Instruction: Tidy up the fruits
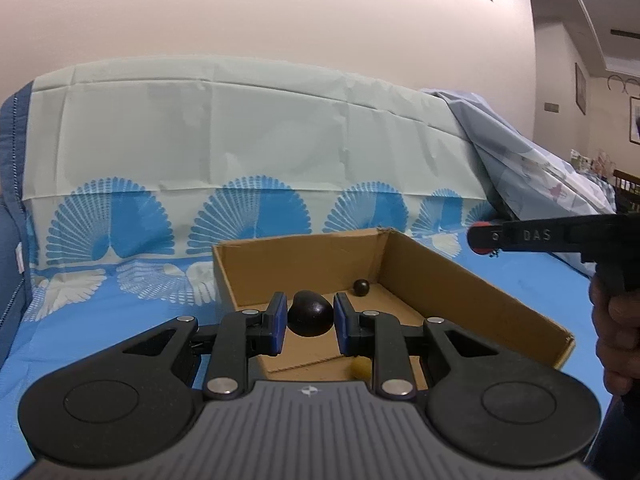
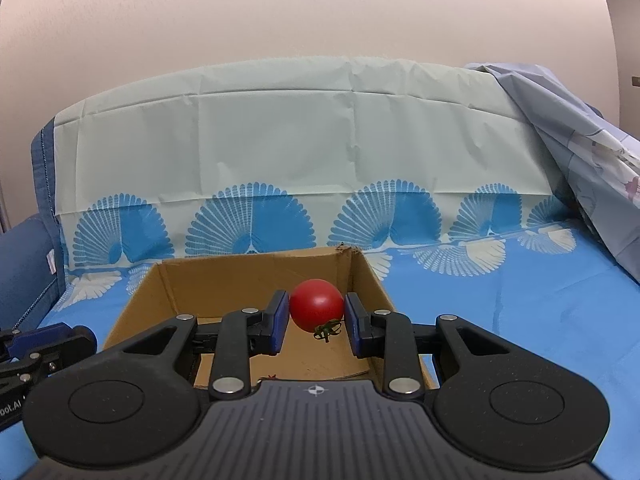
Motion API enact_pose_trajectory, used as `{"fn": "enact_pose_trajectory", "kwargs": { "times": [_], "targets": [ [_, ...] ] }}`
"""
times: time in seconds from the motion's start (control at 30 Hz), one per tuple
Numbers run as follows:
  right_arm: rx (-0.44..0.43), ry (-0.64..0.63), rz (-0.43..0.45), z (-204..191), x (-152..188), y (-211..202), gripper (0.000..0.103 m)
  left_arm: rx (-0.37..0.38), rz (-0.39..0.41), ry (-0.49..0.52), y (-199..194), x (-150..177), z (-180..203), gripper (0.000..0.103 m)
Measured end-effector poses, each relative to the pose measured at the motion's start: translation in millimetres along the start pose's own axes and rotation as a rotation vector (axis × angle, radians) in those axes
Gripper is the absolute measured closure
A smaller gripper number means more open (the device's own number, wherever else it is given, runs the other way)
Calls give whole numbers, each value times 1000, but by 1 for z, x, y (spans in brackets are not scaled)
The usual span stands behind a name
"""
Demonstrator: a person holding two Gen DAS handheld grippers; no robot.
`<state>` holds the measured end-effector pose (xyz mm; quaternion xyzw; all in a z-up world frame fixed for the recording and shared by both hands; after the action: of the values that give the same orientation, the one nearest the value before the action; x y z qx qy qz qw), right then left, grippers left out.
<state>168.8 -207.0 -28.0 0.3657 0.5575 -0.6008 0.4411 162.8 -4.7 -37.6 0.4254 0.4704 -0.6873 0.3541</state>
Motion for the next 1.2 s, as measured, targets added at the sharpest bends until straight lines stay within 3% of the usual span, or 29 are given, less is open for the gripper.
{"fn": "enact_pose_trajectory", "kwargs": {
  "times": [0.6,0.63,0.67,0.7,0.87,0.93,0.97,1.2],
  "targets": [
    [-1,-20,-12,-4,1,0,69,41,-18,8,3,5,11,75],
    [2,-21,-23,-4,3,2,62,59,-27,2,4,6,13,69],
    [7,-23,-39,-5,5,3,35,79,-45,-4,5,8,15,61],
    [16,-23,-50,-4,5,5,18,81,-48,-3,5,9,16,45],
    [15,-28,-48,-6,7,3,13,70,-20,17,-1,10,20,32],
    [19,-28,-44,-6,7,1,5,56,-9,10,-7,9,17,19],
    [23,-29,-39,-5,6,-2,1,47,1,11,-12,8,16,17],
    [30,-12,-60,1,10,-24,1,-21,35,-16,-54,4,12,17]
  ]
}}
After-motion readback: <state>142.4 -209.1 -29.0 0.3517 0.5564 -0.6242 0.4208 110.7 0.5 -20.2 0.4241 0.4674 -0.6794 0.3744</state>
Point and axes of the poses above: each gripper's, at about its wrist camera, not at the fingertips, and y roughly the way its jaws point, z to its right, x to its underside, the point moved 8 cm from there along y, roughly the way its jaws point, and after that the axes turned 12 degrees about -y, right-handed, at the moved point
